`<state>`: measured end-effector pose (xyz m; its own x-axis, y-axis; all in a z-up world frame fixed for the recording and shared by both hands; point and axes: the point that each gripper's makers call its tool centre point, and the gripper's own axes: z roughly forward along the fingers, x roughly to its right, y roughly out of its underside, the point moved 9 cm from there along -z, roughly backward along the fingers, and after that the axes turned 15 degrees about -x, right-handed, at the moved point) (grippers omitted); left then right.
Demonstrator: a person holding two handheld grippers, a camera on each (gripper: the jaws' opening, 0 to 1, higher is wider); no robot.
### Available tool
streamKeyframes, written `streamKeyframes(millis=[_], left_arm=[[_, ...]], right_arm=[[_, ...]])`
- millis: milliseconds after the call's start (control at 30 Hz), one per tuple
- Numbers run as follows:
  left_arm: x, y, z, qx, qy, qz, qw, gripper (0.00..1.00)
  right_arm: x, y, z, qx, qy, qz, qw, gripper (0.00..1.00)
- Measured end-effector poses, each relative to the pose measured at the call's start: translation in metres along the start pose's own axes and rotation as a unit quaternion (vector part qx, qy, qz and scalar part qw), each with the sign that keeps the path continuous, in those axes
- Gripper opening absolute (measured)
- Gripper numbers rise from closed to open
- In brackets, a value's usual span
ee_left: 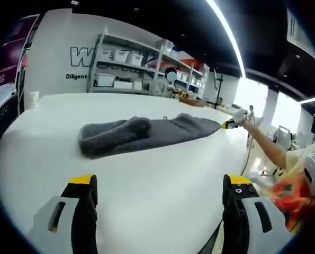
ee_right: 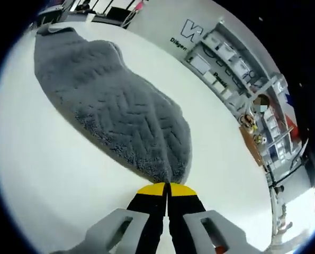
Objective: Open the folded towel by lifting each exposed corner and separating the folded layers until the towel lies flat within the target outline without major curled edges
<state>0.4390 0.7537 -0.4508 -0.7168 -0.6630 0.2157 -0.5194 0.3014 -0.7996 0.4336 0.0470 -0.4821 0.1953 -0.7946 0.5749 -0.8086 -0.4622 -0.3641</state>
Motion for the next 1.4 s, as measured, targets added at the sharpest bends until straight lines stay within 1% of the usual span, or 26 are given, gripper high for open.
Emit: streamKeyframes(millis=[33,67,100,133,233,333,467,633,667,700,733,800,833,867,967,1033,1133,1200,1233,1267,1300,1400], left_arm=[[0.000,0.000,0.000,0.000,0.000,-0.001,1.0000,0.96],[-0.001,0.000,0.001,-0.001,0.000,-0.001,1.0000,0.96],[-0.001,0.000,0.001,-0.001,0.001,-0.001,1.0000,0.96],[-0.001,0.000,0.001,-0.003,0.001,-0.001,1.0000,0.96],[-0.001,0.000,0.003,-0.005,0.003,0.000,1.0000,0.96],[0.001,0.000,0.006,-0.006,0.005,0.000,1.0000,0.96],[0.004,0.000,0.007,-0.008,0.011,0.004,0.9999,0.96],[0.003,0.000,0.008,-0.003,0.018,-0.002,0.9998,0.96],[0.002,0.001,0.008,-0.011,0.002,0.005,0.9999,0.96],[0.002,0.001,0.008,-0.018,-0.006,0.012,0.9998,0.96],[0.003,0.000,0.008,-0.019,-0.007,0.014,0.9997,0.97],[0.004,-0.001,0.005,-0.017,-0.003,0.017,0.9997,0.97],[0.004,-0.002,0.004,-0.012,0.002,0.017,0.9998,0.97],[0.004,-0.003,0.002,-0.008,0.005,0.016,0.9998,0.97],[0.006,-0.004,-0.001,-0.002,0.003,0.016,0.9999,0.97],[0.009,-0.005,-0.003,0.000,0.000,0.016,0.9999,0.97],[0.015,-0.007,-0.006,0.002,0.005,0.026,0.9996,0.97],[0.020,-0.009,-0.008,0.008,0.009,0.030,0.9995,0.97],[0.023,-0.010,-0.008,0.010,0.010,0.033,0.9994,0.97],[0.025,-0.011,-0.009,0.011,0.011,0.036,0.9992,0.97],[0.026,-0.012,-0.010,0.012,0.011,0.037,0.9992,0.98],[0.034,-0.013,-0.012,0.016,0.021,0.044,0.9987,0.98]], right_arm=[[0.004,0.004,0.000,-0.015,0.019,-0.007,0.9997,0.00],[0.005,0.009,0.000,-0.030,0.025,-0.007,0.9992,0.00],[0.007,0.011,0.002,-0.031,0.026,-0.005,0.9992,0.00],[0.009,0.013,0.003,-0.029,0.022,0.000,0.9994,0.00],[0.006,0.012,0.001,-0.007,0.001,0.010,0.9999,0.00],[0.004,0.010,0.000,-0.004,0.003,0.007,1.0000,0.00],[0.004,0.004,-0.009,0.021,0.010,0.034,0.9991,0.00],[-0.003,-0.005,-0.031,0.070,0.001,0.073,0.9949,0.00],[-0.006,-0.008,-0.039,0.083,-0.001,0.075,0.9937,0.00],[-0.008,-0.010,-0.045,0.092,-0.007,0.079,0.9925,0.00],[-0.011,-0.012,-0.050,0.101,-0.013,0.083,0.9913,0.00],[-0.015,-0.019,-0.064,0.130,-0.025,0.089,0.9871,0.00],[-0.017,-0.021,-0.071,0.136,-0.027,0.085,0.9867,0.00],[-0.023,-0.024,-0.083,0.143,-0.030,0.084,0.9857,0.00],[-0.026,-0.032,-0.098,0.161,-0.041,0.089,0.9821,0.10],[-0.033,-0.038,-0.103,0.163,-0.067,0.095,0.9798,0.22],[-0.044,-0.045,-0.109,0.159,-0.078,0.088,0.9803,0.38],[-0.050,-0.049,-0.112,0.155,-0.085,0.086,0.9804,0.56],[-0.052,-0.053,-0.114,0.156,-0.095,0.090,0.9790,0.67],[-0.056,-0.054,-0.116,0.155,-0.103,0.096,0.9779,0.79],[-0.060,-0.058,-0.118,0.152,-0.108,0.099,0.9774,0.84],[-0.070,-0.064,-0.124,0.152,-0.109,0.083,0.9788,0.86]])
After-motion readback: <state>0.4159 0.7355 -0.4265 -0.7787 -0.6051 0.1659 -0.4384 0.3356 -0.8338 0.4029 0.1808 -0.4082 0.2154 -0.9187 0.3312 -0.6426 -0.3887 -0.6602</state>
